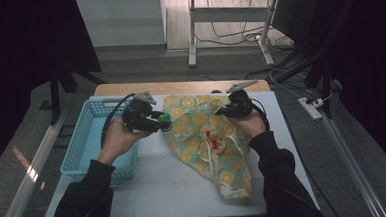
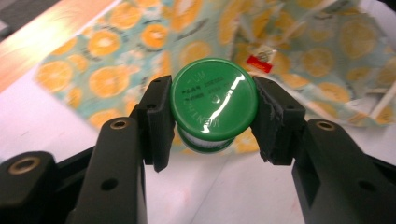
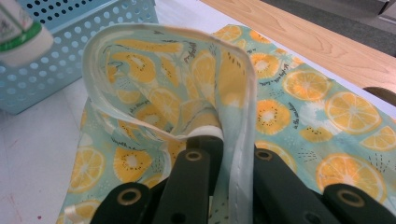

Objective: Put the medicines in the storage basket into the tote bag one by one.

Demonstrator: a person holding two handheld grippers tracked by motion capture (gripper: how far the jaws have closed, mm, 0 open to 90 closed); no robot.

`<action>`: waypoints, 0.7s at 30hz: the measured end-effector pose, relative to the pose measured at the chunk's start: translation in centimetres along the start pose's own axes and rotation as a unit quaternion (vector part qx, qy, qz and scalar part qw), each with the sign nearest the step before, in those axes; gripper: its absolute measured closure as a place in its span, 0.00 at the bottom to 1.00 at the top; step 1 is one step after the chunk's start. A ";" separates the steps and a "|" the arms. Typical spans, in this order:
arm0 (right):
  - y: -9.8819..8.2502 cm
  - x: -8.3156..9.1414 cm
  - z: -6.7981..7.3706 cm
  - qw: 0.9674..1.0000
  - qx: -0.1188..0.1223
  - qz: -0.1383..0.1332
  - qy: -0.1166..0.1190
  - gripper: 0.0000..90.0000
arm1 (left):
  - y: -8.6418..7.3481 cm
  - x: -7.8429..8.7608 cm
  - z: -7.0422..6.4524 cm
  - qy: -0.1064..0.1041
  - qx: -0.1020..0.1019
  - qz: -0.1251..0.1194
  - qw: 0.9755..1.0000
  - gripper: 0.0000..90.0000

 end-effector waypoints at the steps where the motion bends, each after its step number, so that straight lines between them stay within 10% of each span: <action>1: 0.0 0.0 0.0 1.000 -0.001 0.000 0.000 1.00 | 0.2 -0.3 -0.5 -0.005 -0.004 0.001 1.000 0.58; 21: -0.2 0.2 -0.2 1.000 -0.003 -0.002 -0.001 1.00 | 4.7 -7.6 -8.0 -0.049 -0.069 -0.001 0.996 0.58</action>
Point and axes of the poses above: each handheld gripper's, and its own axes: x roughly backward along the jaws, y roughly out of its top, z roughly to its left, the point moved 9 cm from there along -x, roughly forward along the jaws, and after that the axes turned 14 degrees about y, right-handed, at the moved point
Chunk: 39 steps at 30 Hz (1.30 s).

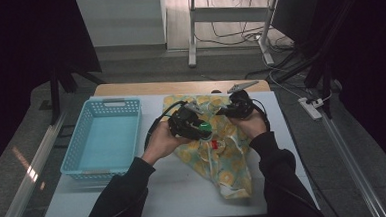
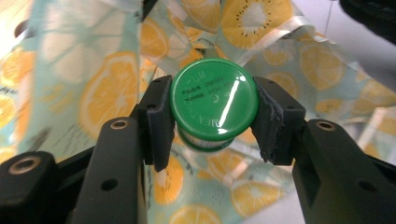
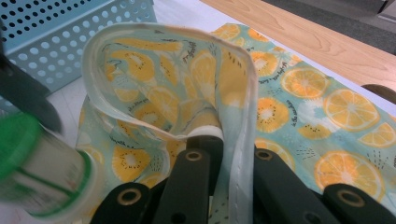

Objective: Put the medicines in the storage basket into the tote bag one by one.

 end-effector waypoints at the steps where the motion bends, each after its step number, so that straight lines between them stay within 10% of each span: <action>1: 0.0 0.0 0.0 1.000 -0.001 0.000 0.000 1.00 | 0.1 -0.4 -0.2 -0.001 0.001 0.000 1.000 0.58; 18: -0.3 0.1 -0.1 1.000 -0.002 0.001 0.000 1.00 | 0.2 -5.6 -1.2 0.014 -0.011 0.016 1.000 0.58; 39: -0.7 0.1 -0.2 1.000 -0.002 0.003 -0.001 1.00 | -0.4 -6.8 -1.0 0.031 -0.012 0.011 0.999 0.47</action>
Point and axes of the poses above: each handheld gripper's, and its own axes: x roughly backward along the jaws, y roughly out of its top, z roughly to its left, the point moved 9 cm from there along -x, roughly forward along the jaws, and after that the axes turned 14 degrees about y, right-handed, at the moved point
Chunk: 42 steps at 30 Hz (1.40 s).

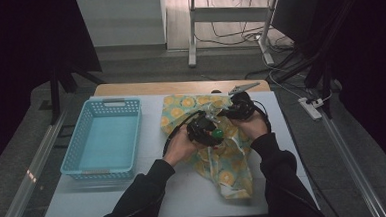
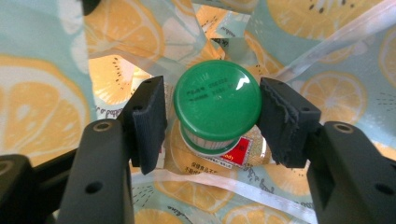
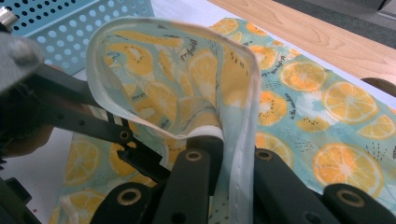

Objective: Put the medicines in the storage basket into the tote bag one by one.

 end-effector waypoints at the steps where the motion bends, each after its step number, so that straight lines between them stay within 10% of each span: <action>1: 0.0 0.0 0.0 1.000 0.000 0.000 0.000 1.00 | 0.0 0.1 0.1 0.002 0.002 -0.002 1.000 0.46; 12: -0.1 0.0 0.0 1.000 -0.003 0.001 0.001 1.00 | 0.2 2.9 -0.4 -0.048 0.031 -0.027 0.998 0.35; 42: -0.3 0.2 0.2 1.000 -0.001 0.003 0.002 1.00 | -2.8 8.2 -2.3 -0.086 0.034 -0.053 0.994 0.01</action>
Point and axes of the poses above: each handheld gripper's, and its own axes: x roughly backward along the jaws, y roughly out of its top, z roughly to its left, the point moved 9 cm from there along -x, roughly forward along the jaws, and after that the axes turned 14 degrees about y, right-handed, at the moved point
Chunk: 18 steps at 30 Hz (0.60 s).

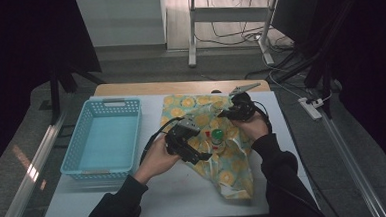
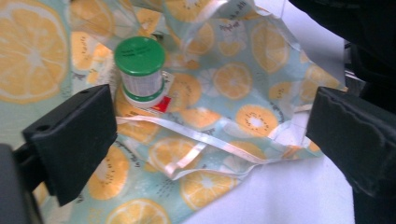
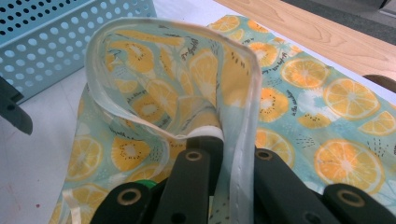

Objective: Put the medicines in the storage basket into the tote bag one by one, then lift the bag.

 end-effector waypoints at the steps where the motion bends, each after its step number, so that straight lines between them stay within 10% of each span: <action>1: 0.0 0.0 0.0 1.000 0.001 0.001 0.000 1.00 | -0.1 0.0 -0.1 0.000 0.002 -0.001 1.000 0.00; 18: -0.2 -0.1 0.2 1.000 0.000 0.003 0.001 1.00 | -3.1 -0.5 -1.7 0.013 0.005 0.013 1.000 0.00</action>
Point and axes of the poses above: each handheld gripper's, and its own axes: x roughly backward along the jaws, y roughly out of its top, z roughly to its left, the point moved 9 cm from there along -x, roughly forward along the jaws, and after that the axes turned 14 degrees about y, right-handed, at the moved point
